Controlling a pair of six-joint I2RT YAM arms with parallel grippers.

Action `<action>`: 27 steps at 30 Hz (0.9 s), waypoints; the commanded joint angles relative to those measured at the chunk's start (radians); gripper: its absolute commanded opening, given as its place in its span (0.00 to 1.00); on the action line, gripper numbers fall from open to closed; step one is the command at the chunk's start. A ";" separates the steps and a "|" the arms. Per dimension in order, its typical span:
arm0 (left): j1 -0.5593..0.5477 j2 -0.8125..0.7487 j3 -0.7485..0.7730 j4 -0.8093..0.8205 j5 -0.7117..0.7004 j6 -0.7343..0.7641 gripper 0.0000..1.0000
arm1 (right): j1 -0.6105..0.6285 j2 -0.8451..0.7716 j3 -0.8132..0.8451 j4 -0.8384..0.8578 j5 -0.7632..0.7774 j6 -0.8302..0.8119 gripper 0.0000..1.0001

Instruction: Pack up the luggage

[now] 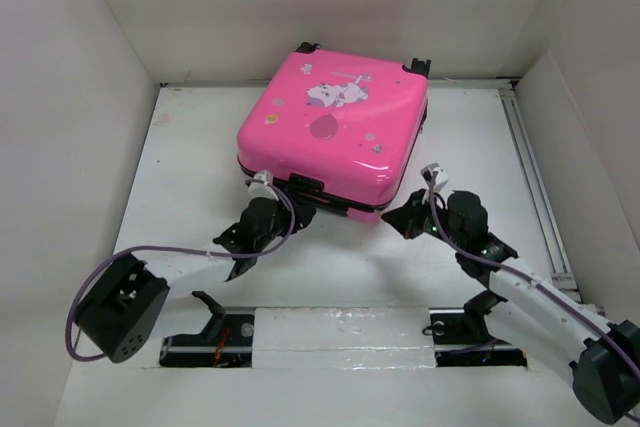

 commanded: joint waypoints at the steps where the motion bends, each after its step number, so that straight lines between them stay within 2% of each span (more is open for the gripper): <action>1: -0.002 0.065 0.063 0.118 -0.006 -0.030 0.47 | 0.032 -0.054 0.025 0.076 -0.010 -0.006 0.00; 4: -0.002 0.097 0.063 0.202 -0.015 -0.059 0.52 | 0.061 -0.055 0.014 0.076 0.022 -0.006 0.00; 8: -0.002 0.099 -0.012 0.316 -0.015 -0.099 0.52 | 0.072 -0.055 -0.004 0.076 0.058 0.003 0.00; 11: -0.002 0.088 -0.041 0.352 -0.044 -0.128 0.60 | 0.081 -0.064 -0.024 0.076 0.102 0.014 0.00; 12: -0.002 0.088 -0.053 0.352 -0.058 -0.128 0.60 | 0.090 -0.064 -0.033 0.076 0.130 0.023 0.08; 13: -0.002 0.088 -0.053 0.352 -0.058 -0.140 0.60 | 0.090 -0.064 -0.033 0.076 0.139 0.023 0.08; 14: -0.002 0.099 -0.044 0.338 -0.058 -0.140 0.60 | 0.090 -0.064 -0.044 0.076 0.139 0.023 0.16; 15: -0.002 0.108 -0.031 0.338 -0.067 -0.150 0.60 | 0.090 -0.052 -0.044 0.090 0.139 0.023 0.33; 18: -0.002 0.149 -0.017 0.338 -0.067 -0.160 0.60 | 0.090 -0.015 -0.044 0.130 0.164 0.023 0.46; 22: 0.007 0.172 -0.017 0.384 -0.067 -0.183 0.58 | 0.110 0.059 -0.044 0.206 0.194 0.014 0.53; 25: 0.007 0.194 -0.007 0.384 -0.076 -0.193 0.56 | 0.119 0.102 -0.044 0.260 0.222 0.014 0.53; 27: 0.007 0.194 -0.007 0.393 -0.090 -0.205 0.50 | 0.133 0.145 -0.044 0.324 0.271 0.014 0.51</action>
